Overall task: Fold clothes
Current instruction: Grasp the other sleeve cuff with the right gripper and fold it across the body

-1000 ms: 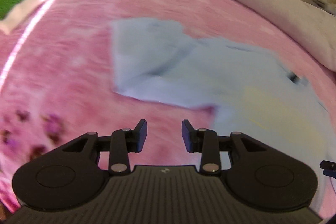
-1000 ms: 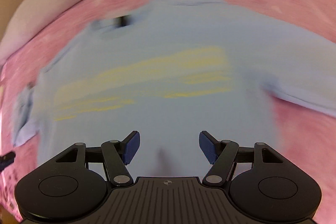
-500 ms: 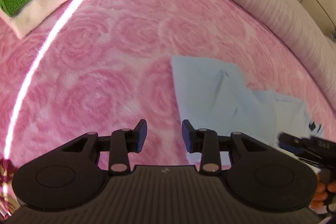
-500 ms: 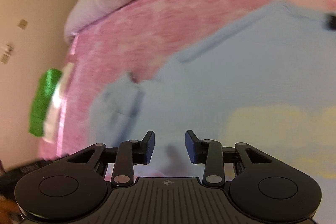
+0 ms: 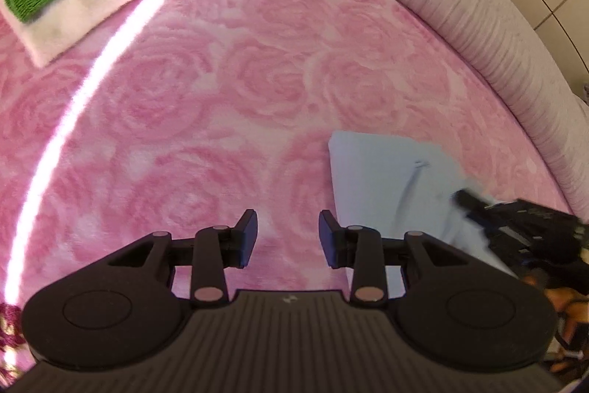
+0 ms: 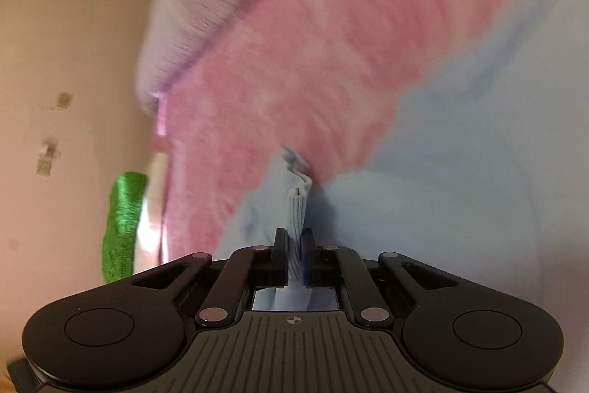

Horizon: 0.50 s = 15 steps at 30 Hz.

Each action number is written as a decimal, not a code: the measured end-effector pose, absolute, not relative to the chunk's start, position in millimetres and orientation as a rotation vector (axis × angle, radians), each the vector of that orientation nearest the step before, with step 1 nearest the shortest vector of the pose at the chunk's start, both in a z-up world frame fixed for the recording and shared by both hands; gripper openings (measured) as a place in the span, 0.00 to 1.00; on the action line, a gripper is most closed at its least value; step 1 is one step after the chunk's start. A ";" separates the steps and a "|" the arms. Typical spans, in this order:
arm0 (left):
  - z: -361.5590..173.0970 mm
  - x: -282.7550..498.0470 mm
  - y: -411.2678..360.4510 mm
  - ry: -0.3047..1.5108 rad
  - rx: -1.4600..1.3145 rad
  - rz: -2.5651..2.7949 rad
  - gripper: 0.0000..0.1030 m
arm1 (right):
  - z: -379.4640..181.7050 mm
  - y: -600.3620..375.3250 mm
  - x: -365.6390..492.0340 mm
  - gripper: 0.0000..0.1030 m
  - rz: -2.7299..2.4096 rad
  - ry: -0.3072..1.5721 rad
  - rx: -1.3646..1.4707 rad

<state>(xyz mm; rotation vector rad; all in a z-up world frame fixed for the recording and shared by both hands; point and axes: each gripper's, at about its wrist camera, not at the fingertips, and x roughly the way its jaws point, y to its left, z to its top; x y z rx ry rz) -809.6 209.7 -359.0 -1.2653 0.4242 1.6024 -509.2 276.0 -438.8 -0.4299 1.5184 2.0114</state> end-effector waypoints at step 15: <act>-347.5 -643.8 259.0 0.508 -1.128 1.242 0.29 | -368.8 172.6 -144.8 0.05 1.427 1.079 -0.096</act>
